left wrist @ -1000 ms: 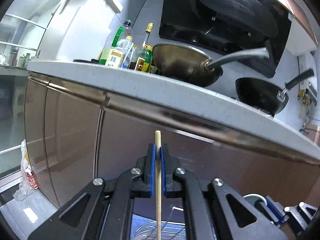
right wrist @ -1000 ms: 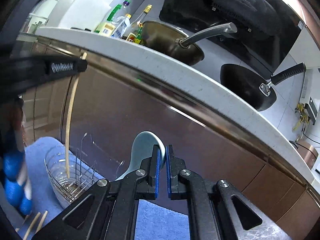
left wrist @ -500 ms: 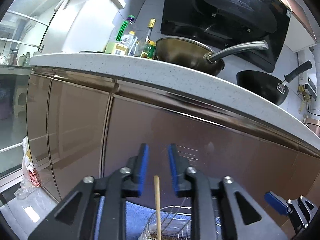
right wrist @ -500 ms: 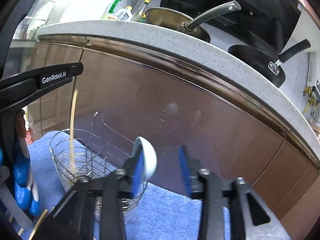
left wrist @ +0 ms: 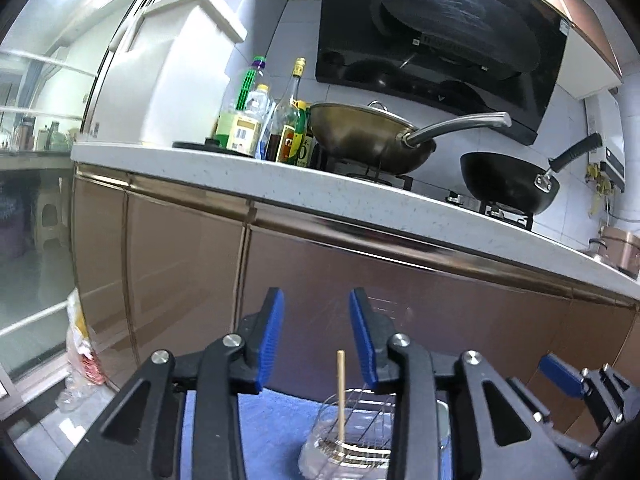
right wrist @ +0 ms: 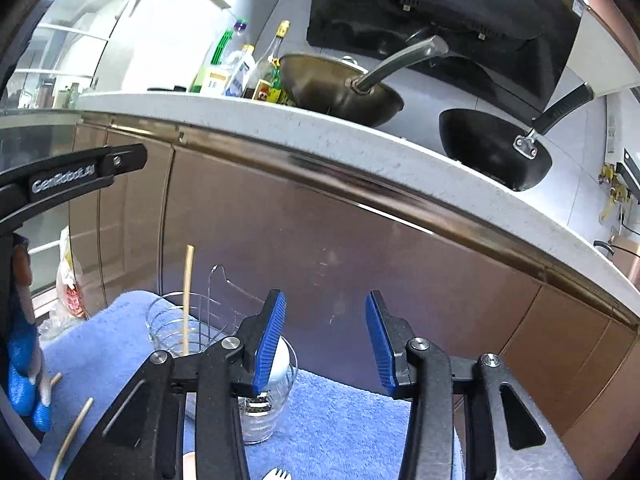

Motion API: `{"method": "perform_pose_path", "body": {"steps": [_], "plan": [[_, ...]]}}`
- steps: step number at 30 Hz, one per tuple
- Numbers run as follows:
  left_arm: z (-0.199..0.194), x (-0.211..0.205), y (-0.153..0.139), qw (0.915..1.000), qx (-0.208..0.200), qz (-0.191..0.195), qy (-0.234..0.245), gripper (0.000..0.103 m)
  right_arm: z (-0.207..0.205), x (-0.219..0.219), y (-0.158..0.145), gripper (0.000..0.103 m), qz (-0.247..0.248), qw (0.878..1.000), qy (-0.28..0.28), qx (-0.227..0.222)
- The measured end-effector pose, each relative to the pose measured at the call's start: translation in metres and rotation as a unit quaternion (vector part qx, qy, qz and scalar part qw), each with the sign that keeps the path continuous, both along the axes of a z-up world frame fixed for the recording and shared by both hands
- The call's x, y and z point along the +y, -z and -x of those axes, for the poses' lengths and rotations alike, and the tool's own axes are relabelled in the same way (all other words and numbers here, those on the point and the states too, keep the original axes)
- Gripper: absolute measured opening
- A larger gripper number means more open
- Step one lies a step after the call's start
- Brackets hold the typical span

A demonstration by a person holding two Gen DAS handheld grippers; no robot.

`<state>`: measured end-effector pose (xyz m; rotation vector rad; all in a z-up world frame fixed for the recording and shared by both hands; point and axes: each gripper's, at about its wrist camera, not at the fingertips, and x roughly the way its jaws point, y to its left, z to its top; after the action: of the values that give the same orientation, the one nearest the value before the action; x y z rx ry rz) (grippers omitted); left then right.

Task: Organize utensils
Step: 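Withdraw both open tools from the wire holder back over the towel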

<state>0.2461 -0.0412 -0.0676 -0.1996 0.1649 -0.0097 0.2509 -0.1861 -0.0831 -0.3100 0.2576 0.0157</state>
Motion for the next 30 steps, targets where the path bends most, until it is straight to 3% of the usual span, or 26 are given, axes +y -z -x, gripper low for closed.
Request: {"method": "perform_pose_path", "body": {"steps": [5, 8, 12, 23, 30], "plan": [[0.027, 0.006, -0.012, 0.9999, 0.009, -0.01, 0.001, 0.034, 0.023, 0.0, -0.012, 0.042, -0.004, 1.0, -0.006, -0.003], [0.048, 0.012, -0.018, 0.9998, 0.016, -0.014, -0.001, 0.043, 0.041, -0.005, -0.018, 0.042, -0.01, 1.0, -0.012, -0.002], [0.075, 0.018, -0.023, 0.9992, 0.032, -0.024, -0.003, 0.045, 0.066, -0.011, -0.021, 0.043, -0.029, 0.999, -0.021, 0.014], [0.142, 0.024, -0.024, 0.9958, 0.069, -0.057, -0.019, 0.045, 0.141, -0.027, -0.026, 0.064, -0.079, 0.996, -0.03, 0.022], [0.179, 0.021, -0.026, 0.994, 0.067, -0.083, -0.023, 0.046, 0.189, -0.05, -0.034, 0.065, -0.122, 0.992, -0.032, 0.008]]}}
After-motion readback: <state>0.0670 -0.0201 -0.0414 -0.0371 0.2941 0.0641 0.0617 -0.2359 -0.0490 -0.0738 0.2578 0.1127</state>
